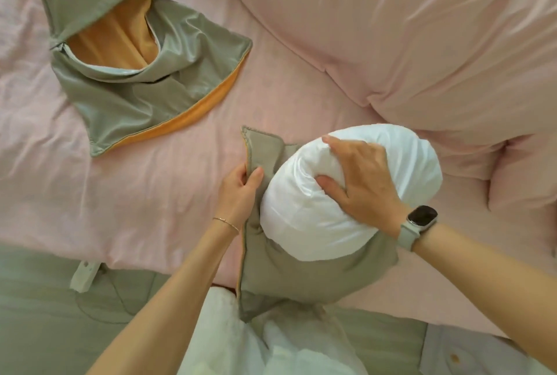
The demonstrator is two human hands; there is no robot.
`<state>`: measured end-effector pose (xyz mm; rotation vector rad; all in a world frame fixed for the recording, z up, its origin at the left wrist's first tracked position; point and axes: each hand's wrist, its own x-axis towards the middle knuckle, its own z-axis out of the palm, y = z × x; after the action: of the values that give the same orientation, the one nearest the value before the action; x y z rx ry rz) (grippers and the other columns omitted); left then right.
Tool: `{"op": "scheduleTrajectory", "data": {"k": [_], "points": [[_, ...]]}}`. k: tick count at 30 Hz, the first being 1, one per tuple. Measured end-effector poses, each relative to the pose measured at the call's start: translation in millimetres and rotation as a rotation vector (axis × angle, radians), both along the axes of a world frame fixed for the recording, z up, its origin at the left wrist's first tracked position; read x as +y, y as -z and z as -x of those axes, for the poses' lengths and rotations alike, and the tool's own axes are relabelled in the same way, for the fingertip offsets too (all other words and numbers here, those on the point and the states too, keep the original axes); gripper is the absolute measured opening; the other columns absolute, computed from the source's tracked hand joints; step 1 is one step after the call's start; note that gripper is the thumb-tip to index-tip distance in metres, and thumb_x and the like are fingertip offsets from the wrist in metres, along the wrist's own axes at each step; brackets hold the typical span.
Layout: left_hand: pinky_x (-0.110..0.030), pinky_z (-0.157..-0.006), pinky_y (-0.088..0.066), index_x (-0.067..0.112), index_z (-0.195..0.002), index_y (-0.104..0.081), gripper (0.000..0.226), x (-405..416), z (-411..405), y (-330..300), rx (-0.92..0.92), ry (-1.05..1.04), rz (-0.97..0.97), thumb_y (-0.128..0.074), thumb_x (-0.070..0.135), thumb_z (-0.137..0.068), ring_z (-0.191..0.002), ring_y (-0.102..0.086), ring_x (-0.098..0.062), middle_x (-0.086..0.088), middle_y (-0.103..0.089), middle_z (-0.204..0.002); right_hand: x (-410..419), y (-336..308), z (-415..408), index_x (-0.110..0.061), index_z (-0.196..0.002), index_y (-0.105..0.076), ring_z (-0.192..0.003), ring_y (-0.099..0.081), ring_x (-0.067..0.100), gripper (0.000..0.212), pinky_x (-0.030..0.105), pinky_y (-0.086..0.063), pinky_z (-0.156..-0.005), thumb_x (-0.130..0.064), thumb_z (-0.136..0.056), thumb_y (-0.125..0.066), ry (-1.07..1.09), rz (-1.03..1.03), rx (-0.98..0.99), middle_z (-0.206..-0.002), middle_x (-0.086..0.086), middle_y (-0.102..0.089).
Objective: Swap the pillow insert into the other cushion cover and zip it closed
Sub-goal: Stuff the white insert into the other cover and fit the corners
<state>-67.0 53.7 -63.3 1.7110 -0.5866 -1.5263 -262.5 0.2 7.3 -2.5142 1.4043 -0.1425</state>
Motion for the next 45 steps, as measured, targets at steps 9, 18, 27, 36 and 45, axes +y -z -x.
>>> {"op": "scheduleTrajectory", "data": {"k": [9,18,27,36,45], "points": [[-0.027,-0.057,-0.030,0.000,-0.078,-0.055,0.023,-38.2,6.6,-31.7,-0.023,-0.002,0.124,-0.059,0.020,-0.087,-0.066,-0.035,-0.017,-0.006,-0.040,-0.068,-21.8,-32.8,20.7,-0.030,-0.138,-0.036,-0.105,-0.054,0.034,0.053,0.035,-0.034,-0.081,-0.055,-0.094,-0.020,0.068,-0.507,0.396,-0.109,0.014,-0.064],[-0.031,-0.073,-0.038,0.004,-0.095,-0.057,0.031,-42.5,-0.5,2.6,-0.264,0.191,-0.054,-0.057,0.031,-0.079,-0.082,-0.048,-0.018,-0.010,-0.054,-0.088,69.3,31.9,3.8,-0.012,-0.111,-0.056,-0.076,-0.064,0.035,0.087,0.032,-0.035,-0.060,-0.059,-0.075,0.007,0.156,-0.314,0.243,-0.081,0.008,-0.069],[-0.032,-0.085,-0.048,0.018,-0.090,-0.062,0.004,-30.0,17.0,-6.9,-0.366,0.531,0.079,-0.058,0.017,-0.088,-0.082,-0.060,-0.017,0.004,-0.060,-0.088,82.4,50.4,14.7,-0.012,-0.093,-0.051,-0.039,-0.052,0.023,0.047,0.023,-0.038,-0.036,-0.045,-0.099,-0.018,0.136,-0.020,-0.098,-0.052,0.002,-0.056],[-0.024,-0.053,-0.028,0.001,-0.069,-0.054,0.048,11.9,36.2,-9.6,-0.456,0.710,0.012,-0.038,0.039,-0.094,-0.062,-0.040,-0.016,-0.008,-0.051,-0.063,46.0,29.0,17.6,-0.026,-0.137,-0.038,-0.127,-0.043,0.026,0.064,0.051,-0.021,-0.104,-0.061,-0.090,-0.012,0.008,-0.125,0.122,-0.136,0.007,-0.051],[-0.029,-0.078,-0.045,0.018,-0.098,-0.068,0.018,-19.2,22.1,11.7,-0.632,0.979,0.081,-0.056,0.028,-0.088,-0.090,-0.061,-0.022,0.000,-0.069,-0.095,111.6,39.5,26.6,-0.010,-0.086,-0.063,-0.069,-0.063,0.021,0.044,0.040,-0.031,-0.079,-0.043,-0.090,-0.033,0.125,-0.082,0.165,-0.065,0.001,-0.062]]}}
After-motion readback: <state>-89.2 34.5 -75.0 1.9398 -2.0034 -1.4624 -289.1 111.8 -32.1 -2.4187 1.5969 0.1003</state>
